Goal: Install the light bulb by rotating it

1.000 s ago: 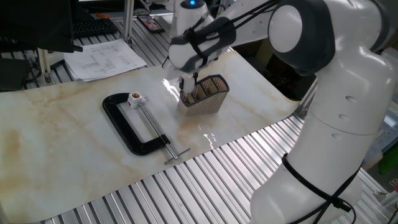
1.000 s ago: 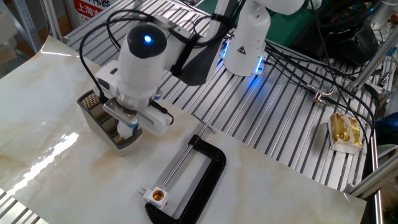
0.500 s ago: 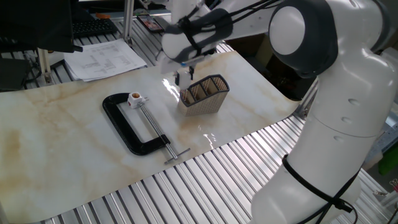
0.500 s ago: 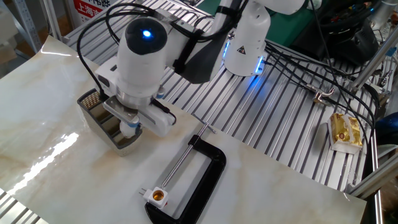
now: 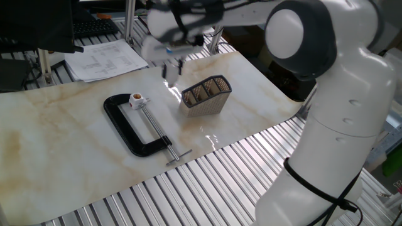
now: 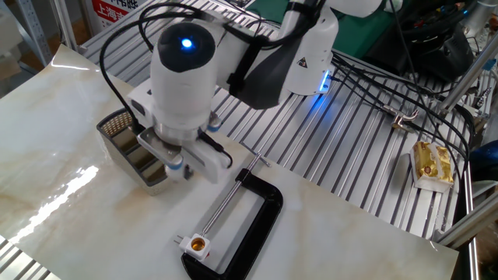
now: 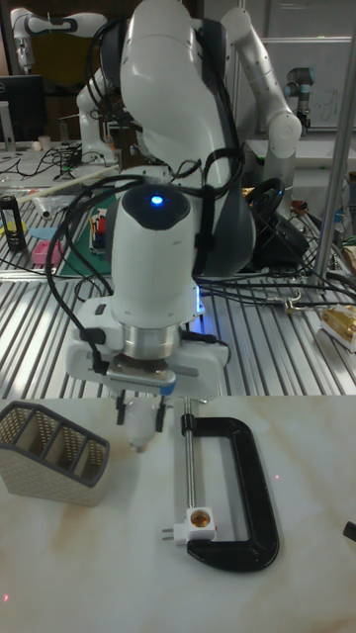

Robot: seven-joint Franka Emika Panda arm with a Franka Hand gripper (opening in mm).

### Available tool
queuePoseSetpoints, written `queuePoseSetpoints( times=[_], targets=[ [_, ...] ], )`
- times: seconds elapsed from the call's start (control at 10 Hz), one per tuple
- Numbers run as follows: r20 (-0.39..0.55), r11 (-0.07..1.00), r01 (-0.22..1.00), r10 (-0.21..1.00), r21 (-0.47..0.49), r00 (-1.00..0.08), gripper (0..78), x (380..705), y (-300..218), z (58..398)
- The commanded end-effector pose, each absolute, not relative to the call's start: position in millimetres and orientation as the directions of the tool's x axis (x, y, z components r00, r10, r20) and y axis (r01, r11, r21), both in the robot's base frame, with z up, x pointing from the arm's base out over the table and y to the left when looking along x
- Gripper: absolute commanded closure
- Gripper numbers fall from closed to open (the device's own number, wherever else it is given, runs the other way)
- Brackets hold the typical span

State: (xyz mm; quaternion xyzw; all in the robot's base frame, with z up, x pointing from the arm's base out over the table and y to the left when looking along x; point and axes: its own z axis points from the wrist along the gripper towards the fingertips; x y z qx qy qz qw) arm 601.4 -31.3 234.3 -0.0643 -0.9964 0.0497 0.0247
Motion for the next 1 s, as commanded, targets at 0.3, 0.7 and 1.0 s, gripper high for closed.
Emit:
queuePoseSetpoints(
  times=[0.3, 0.7, 1.0],
  targets=[
    [0.050, 0.977, 0.213, 0.212, 0.005, -0.976, 76.4, 634.9, -9.2, 240.2],
    [0.039, 0.972, 0.234, 0.234, -0.004, -0.971, 76.4, 634.9, -9.2, 240.2],
    [0.036, 0.971, 0.238, 0.238, -0.007, -0.971, 76.4, 634.9, -9.2, 240.2]
  ],
)
